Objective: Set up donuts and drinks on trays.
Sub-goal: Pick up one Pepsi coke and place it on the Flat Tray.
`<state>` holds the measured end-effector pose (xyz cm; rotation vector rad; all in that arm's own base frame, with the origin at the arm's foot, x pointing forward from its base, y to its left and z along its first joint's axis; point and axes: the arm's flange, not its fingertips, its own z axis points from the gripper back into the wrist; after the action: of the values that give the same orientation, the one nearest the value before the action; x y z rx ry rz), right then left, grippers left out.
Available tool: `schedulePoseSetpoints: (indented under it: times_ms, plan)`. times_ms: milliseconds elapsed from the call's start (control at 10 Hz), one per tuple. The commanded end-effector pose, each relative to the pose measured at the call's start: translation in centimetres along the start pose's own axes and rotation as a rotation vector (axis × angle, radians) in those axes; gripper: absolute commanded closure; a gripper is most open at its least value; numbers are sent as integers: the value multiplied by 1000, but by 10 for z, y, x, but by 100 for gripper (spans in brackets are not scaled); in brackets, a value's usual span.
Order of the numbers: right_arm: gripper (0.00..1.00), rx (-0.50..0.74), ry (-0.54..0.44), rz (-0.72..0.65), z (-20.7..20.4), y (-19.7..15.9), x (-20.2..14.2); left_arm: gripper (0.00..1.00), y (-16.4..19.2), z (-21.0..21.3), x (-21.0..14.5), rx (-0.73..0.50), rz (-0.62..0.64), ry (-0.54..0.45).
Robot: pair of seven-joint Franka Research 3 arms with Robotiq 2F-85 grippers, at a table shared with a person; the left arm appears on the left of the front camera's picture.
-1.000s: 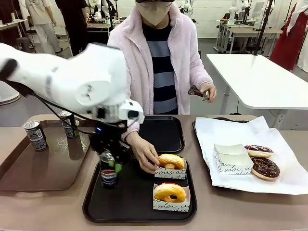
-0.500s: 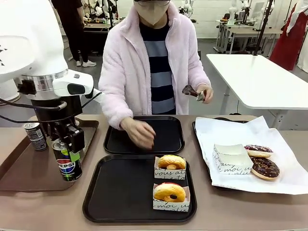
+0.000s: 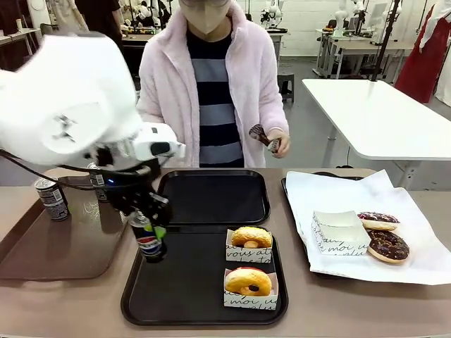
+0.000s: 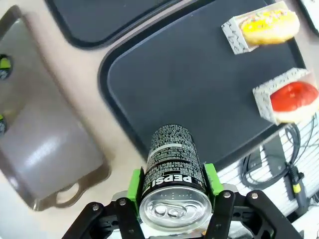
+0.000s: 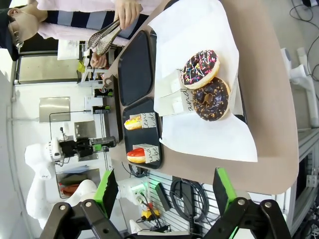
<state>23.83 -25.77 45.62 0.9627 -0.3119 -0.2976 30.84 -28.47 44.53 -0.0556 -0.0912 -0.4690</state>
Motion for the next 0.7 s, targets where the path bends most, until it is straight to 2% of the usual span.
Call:
schedulePoseSetpoints:
  times_ms: [0,200,500,600]
  plan:
    - [0,-2,10,-10,2,1,-2,41,-17,-19,26,32,26,19]
    - [0,-2,10,-10,2,1,-2,41,-27,-35,33,37,32,-3]
    - [0,-2,10,-10,2,1,-2,41,-33,-54,38,49,32,21]
    - [0,-2,10,-10,2,1,-2,34,-33,-56,39,53,27,25]
